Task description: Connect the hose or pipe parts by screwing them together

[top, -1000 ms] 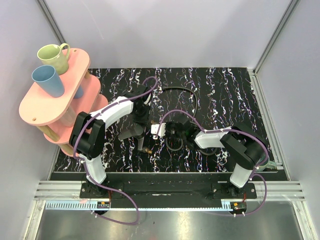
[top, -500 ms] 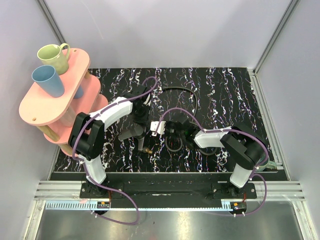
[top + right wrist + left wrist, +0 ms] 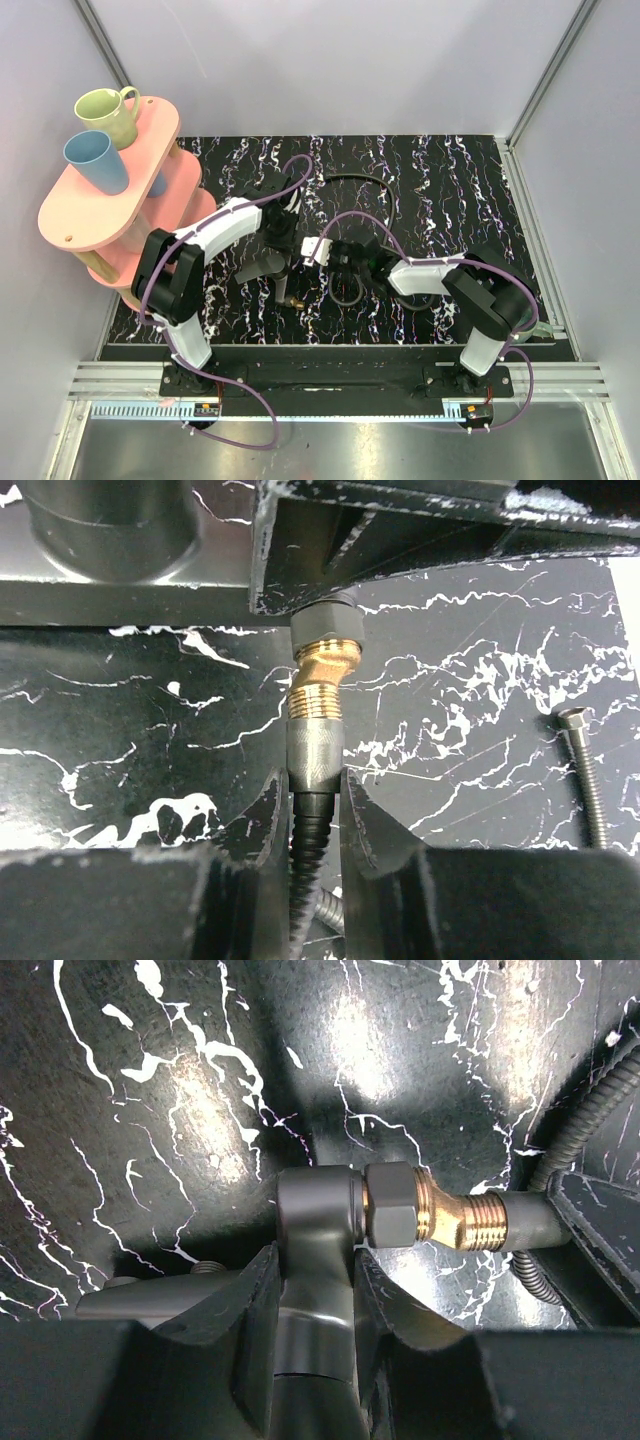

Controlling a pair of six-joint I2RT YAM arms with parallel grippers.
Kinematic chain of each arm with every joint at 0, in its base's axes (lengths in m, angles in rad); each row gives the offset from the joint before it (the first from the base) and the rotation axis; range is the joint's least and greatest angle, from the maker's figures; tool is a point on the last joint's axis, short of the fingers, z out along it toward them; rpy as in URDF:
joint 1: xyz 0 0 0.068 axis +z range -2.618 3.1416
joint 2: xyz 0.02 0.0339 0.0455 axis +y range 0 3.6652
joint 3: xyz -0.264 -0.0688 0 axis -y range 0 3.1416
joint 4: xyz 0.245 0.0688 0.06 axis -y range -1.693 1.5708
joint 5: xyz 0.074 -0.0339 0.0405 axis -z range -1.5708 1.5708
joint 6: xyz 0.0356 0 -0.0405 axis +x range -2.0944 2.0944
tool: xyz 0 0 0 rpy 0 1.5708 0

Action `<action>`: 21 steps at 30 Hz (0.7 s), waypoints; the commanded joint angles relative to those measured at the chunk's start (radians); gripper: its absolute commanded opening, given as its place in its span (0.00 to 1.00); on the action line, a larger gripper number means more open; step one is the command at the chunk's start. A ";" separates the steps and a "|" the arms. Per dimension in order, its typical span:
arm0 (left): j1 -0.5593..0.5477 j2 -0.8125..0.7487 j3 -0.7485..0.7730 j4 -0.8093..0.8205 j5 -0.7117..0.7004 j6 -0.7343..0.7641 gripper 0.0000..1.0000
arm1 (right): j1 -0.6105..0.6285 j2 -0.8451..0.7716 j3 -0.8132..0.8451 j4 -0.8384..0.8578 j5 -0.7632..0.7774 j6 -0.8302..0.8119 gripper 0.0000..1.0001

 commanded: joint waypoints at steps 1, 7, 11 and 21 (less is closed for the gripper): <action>-0.039 -0.095 0.012 0.065 0.209 0.026 0.00 | 0.019 -0.006 0.094 0.023 -0.075 0.101 0.00; -0.056 -0.112 0.009 0.078 0.186 0.047 0.00 | 0.019 0.014 0.187 -0.087 -0.063 0.198 0.00; -0.063 -0.112 0.004 0.090 0.180 0.052 0.00 | 0.018 0.023 0.206 -0.104 -0.069 0.210 0.00; -0.065 -0.145 -0.039 0.170 0.244 0.067 0.00 | 0.015 0.040 0.192 -0.037 -0.115 0.330 0.00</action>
